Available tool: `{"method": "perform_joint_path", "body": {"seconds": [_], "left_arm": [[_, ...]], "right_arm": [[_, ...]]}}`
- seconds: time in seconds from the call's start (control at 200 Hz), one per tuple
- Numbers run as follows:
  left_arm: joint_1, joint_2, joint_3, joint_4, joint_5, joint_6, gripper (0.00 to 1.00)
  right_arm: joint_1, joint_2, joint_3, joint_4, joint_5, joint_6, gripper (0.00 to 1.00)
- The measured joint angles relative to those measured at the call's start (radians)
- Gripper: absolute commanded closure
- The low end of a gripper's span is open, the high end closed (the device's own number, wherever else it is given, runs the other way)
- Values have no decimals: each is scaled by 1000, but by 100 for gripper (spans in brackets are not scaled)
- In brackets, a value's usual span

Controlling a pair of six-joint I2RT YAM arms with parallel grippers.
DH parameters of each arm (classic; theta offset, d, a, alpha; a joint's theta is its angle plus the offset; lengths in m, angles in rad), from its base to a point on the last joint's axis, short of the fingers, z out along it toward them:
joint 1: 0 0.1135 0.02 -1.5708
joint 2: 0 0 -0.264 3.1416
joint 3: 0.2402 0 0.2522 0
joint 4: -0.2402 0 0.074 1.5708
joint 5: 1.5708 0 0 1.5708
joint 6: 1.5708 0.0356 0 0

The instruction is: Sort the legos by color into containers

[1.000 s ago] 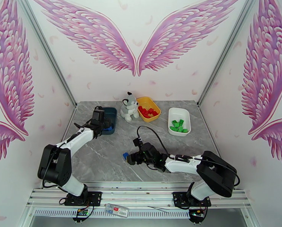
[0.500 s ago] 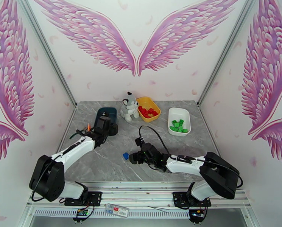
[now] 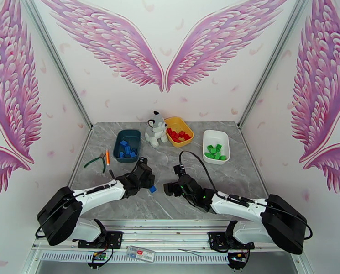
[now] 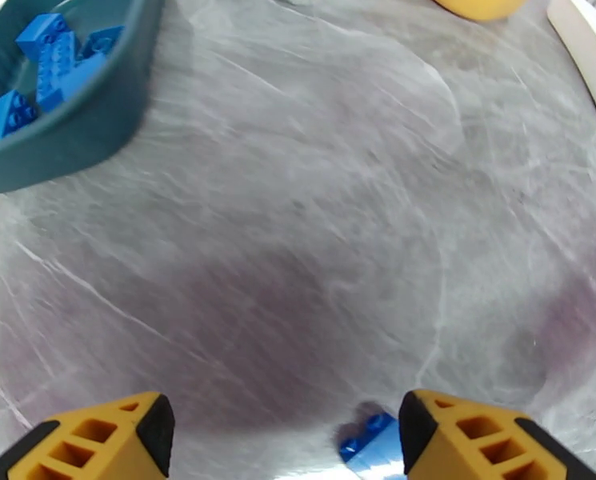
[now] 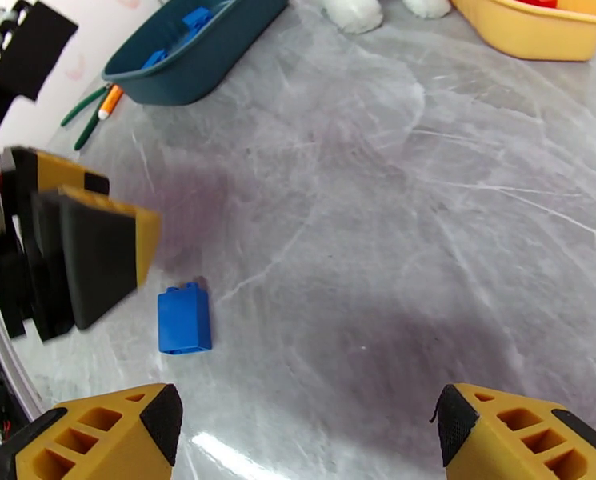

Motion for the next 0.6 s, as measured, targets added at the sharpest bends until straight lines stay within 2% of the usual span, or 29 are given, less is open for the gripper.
{"method": "perform_joint_path", "body": {"seconds": [0.12,0.345,0.47,0.6], "left_arm": [[-56,100,20,-5,-22,-32,19],[-70,179,52,-22,-55,-70,20],[-81,179,52,-38,-69,-82,25],[-92,179,50,-42,-71,-97,35]], "right_arm": [[-1,-40,-21,-6,14,0,9],[-7,-83,-42,-10,20,-2,9],[-8,-89,-44,-10,23,-3,9],[-8,-90,-44,-10,23,-3,9]]}}
